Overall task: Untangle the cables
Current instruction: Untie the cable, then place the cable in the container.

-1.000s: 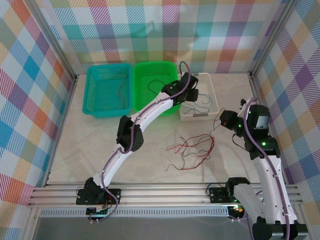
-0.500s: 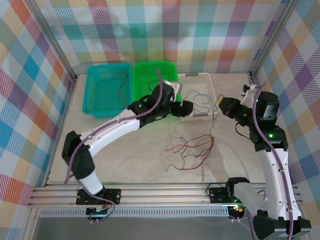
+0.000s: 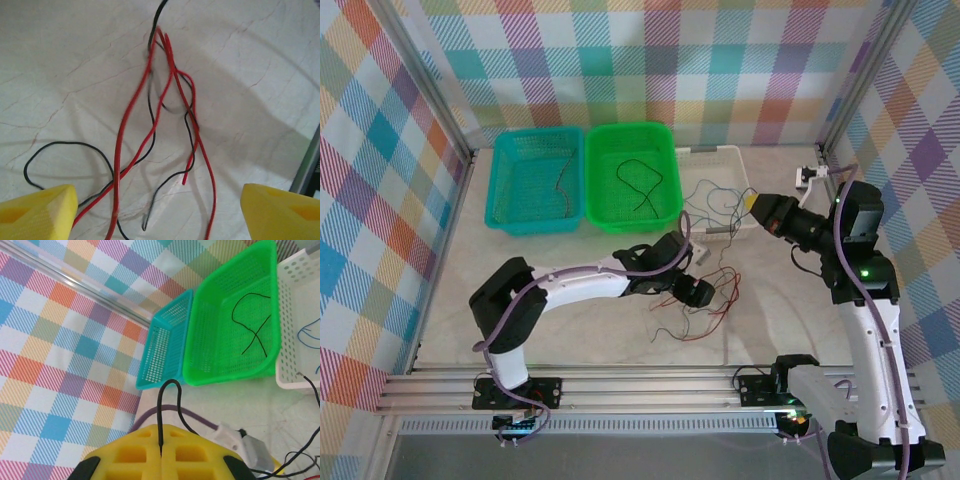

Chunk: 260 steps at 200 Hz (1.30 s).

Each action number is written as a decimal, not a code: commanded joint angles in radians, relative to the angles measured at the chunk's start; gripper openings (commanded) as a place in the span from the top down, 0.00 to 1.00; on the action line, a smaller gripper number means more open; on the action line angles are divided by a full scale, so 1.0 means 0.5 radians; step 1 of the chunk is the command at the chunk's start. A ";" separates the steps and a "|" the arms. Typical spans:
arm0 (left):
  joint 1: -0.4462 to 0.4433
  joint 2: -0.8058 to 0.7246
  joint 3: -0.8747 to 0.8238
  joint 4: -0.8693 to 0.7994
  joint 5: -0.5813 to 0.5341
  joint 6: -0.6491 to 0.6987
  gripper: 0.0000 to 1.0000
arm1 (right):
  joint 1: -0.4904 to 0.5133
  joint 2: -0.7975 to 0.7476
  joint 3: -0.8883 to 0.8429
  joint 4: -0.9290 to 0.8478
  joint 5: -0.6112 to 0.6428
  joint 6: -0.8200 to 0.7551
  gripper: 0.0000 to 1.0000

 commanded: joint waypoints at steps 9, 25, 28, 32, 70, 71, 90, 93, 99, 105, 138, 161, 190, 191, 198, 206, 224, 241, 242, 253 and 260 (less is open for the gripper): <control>-0.011 0.044 0.043 0.082 0.054 0.055 0.18 | 0.016 -0.044 0.076 0.030 -0.080 0.027 1.00; -0.011 0.079 0.061 0.067 0.052 0.051 0.21 | 0.015 -0.046 0.092 0.026 -0.071 0.027 1.00; -0.011 0.086 0.062 0.066 0.052 0.053 0.21 | 0.016 -0.046 0.098 0.023 -0.069 0.027 1.00; -0.012 0.095 0.061 0.066 0.051 0.054 0.23 | 0.016 -0.045 0.110 0.021 -0.067 0.027 1.00; -0.008 0.068 -0.039 0.115 -0.029 0.044 0.48 | 0.016 0.023 0.433 -0.074 0.011 -0.026 1.00; -0.006 0.065 -0.044 0.117 -0.031 0.043 0.49 | 0.016 0.029 0.446 -0.077 0.011 -0.026 1.00; 0.001 -0.012 -0.144 0.181 -0.072 0.013 0.55 | 0.018 0.140 0.689 -0.106 -0.020 -0.005 1.00; 0.001 -0.025 -0.166 0.199 -0.079 0.007 0.55 | 0.016 0.160 0.723 -0.109 -0.026 0.003 1.00; 0.001 -0.069 -0.207 0.224 -0.092 -0.006 0.55 | 0.014 0.195 0.791 -0.109 -0.032 0.015 1.00; 0.001 -0.108 -0.252 0.250 -0.113 -0.022 0.56 | 0.016 0.235 0.852 -0.112 -0.052 0.026 1.00; 0.014 -0.287 -0.503 0.384 -0.164 -0.113 0.64 | 0.019 0.452 1.176 -0.062 -0.192 0.144 1.00; 0.014 -0.503 -0.716 0.490 -0.212 -0.197 0.64 | 0.058 0.611 1.374 -0.025 -0.256 0.217 1.00; 0.014 -0.935 -0.922 0.459 -0.364 -0.275 0.58 | 0.188 0.826 1.529 -0.004 -0.301 0.197 1.00; 0.015 -0.956 -0.926 0.452 -0.372 -0.275 0.58 | 0.194 0.835 1.531 -0.002 -0.303 0.195 1.00; 0.017 -1.083 -0.957 0.418 -0.416 -0.286 0.55 | 0.237 0.888 1.550 0.010 -0.300 0.176 1.00; 0.018 -1.223 -0.988 0.363 -0.470 -0.297 0.53 | 0.281 0.957 1.585 0.000 -0.285 0.157 1.00; 0.026 -1.533 -1.029 0.214 -0.599 -0.326 0.48 | 0.391 1.126 1.715 -0.020 -0.271 0.059 1.00; 0.035 -1.800 -1.038 0.019 -0.699 -0.352 0.45 | 0.461 1.342 1.949 -0.114 -0.237 -0.036 1.00; 0.035 -1.815 -1.039 0.008 -0.706 -0.355 0.44 | 0.463 1.355 1.964 -0.115 -0.236 -0.040 1.00; 0.040 -1.953 -1.042 -0.116 -0.768 -0.383 0.40 | 0.487 1.513 2.168 -0.187 -0.226 -0.048 1.00; 0.041 -2.041 -1.044 -0.195 -0.790 -0.397 0.38 | 0.501 1.629 2.331 -0.237 -0.235 -0.054 1.00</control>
